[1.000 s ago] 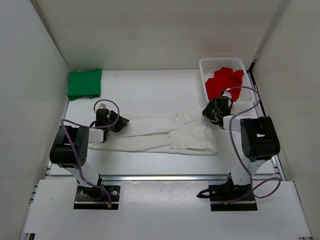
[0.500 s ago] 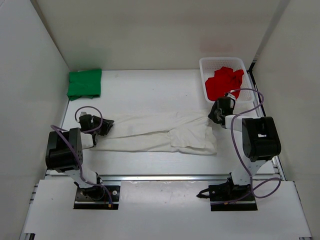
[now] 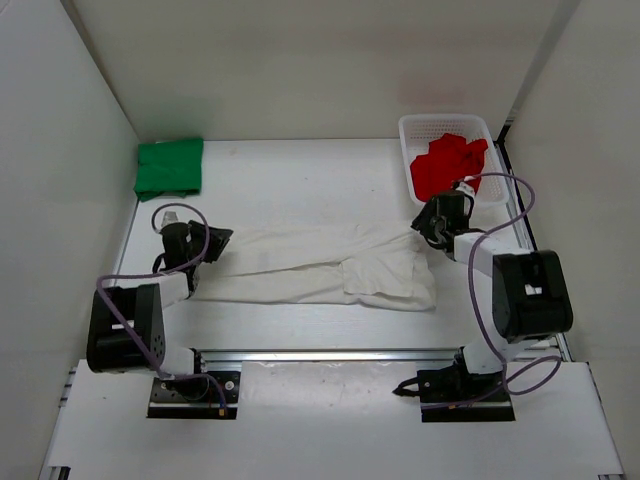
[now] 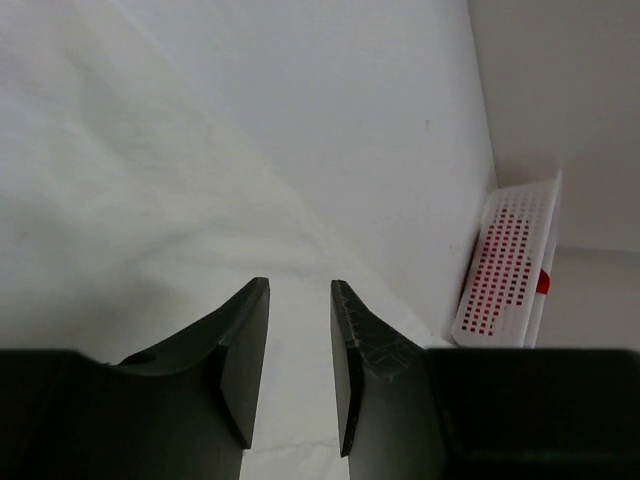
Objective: Fold and stack the t-shirts
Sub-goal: Rotate the tshirt 100 degrees
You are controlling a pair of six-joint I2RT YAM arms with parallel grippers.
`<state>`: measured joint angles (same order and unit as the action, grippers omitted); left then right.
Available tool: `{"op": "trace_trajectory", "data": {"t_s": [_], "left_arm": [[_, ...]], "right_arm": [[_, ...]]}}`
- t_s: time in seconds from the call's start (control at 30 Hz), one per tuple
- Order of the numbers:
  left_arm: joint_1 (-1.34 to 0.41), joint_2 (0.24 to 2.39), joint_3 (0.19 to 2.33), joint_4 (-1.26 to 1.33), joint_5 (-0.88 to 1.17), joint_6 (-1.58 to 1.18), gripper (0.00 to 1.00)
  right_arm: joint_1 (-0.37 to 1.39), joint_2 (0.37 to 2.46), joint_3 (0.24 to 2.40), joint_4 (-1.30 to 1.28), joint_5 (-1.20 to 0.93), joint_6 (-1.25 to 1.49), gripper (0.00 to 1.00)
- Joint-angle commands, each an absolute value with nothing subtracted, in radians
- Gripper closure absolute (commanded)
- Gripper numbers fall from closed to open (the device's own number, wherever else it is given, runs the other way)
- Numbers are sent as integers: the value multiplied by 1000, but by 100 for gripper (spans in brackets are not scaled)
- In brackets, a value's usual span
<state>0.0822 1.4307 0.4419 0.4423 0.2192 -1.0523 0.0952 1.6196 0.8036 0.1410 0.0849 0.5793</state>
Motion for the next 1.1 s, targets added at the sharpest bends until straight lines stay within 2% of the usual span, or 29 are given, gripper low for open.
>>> {"op": "trace_trajectory", "data": {"t_s": [0.0, 0.07, 0.13, 0.23, 0.37, 0.5, 0.6, 0.7, 0.77, 0.8, 0.83, 0.9, 0.93, 0.97, 1.07], "left_arm": [[11, 1329, 511, 388, 210, -973, 58], [-101, 1301, 544, 322, 198, -895, 57], [-197, 1273, 551, 285, 184, -838, 55], [-316, 1241, 505, 275, 192, -824, 55], [-409, 1186, 425, 287, 212, -822, 55], [-420, 1079, 325, 275, 239, -822, 54], [-372, 988, 287, 235, 235, -816, 54], [-328, 922, 278, 178, 276, -805, 52], [-321, 897, 287, 127, 287, -787, 51], [-313, 881, 305, 95, 287, -776, 50], [-321, 861, 308, 68, 281, -761, 50], [-345, 830, 311, 37, 238, -758, 48], [-354, 816, 307, 28, 230, -759, 49], [-350, 808, 299, 25, 233, -767, 48], [-350, 793, 276, 14, 235, -776, 47]], "right_arm": [[138, 1485, 750, 141, 129, 581, 58], [188, 1425, 707, 132, 143, 589, 61], [245, 1404, 678, 130, 117, 600, 75], [385, 1440, 657, 104, 81, 610, 88], [457, 1546, 670, 92, 42, 615, 91], [436, 1771, 880, 40, -58, 588, 93], [416, 1990, 1151, -58, -112, 543, 95], [390, 2306, 1674, -278, -186, 489, 99], [396, 2544, 2342, -507, -225, 425, 99], [390, 2730, 2561, -669, -247, 419, 97], [382, 2756, 2768, -613, -321, 429, 94], [365, 2522, 2286, -391, -370, 492, 93], [368, 2399, 2231, -344, -338, 483, 92], [382, 2354, 2164, -336, -328, 441, 86], [416, 2177, 2152, -419, -261, 353, 68]]}}
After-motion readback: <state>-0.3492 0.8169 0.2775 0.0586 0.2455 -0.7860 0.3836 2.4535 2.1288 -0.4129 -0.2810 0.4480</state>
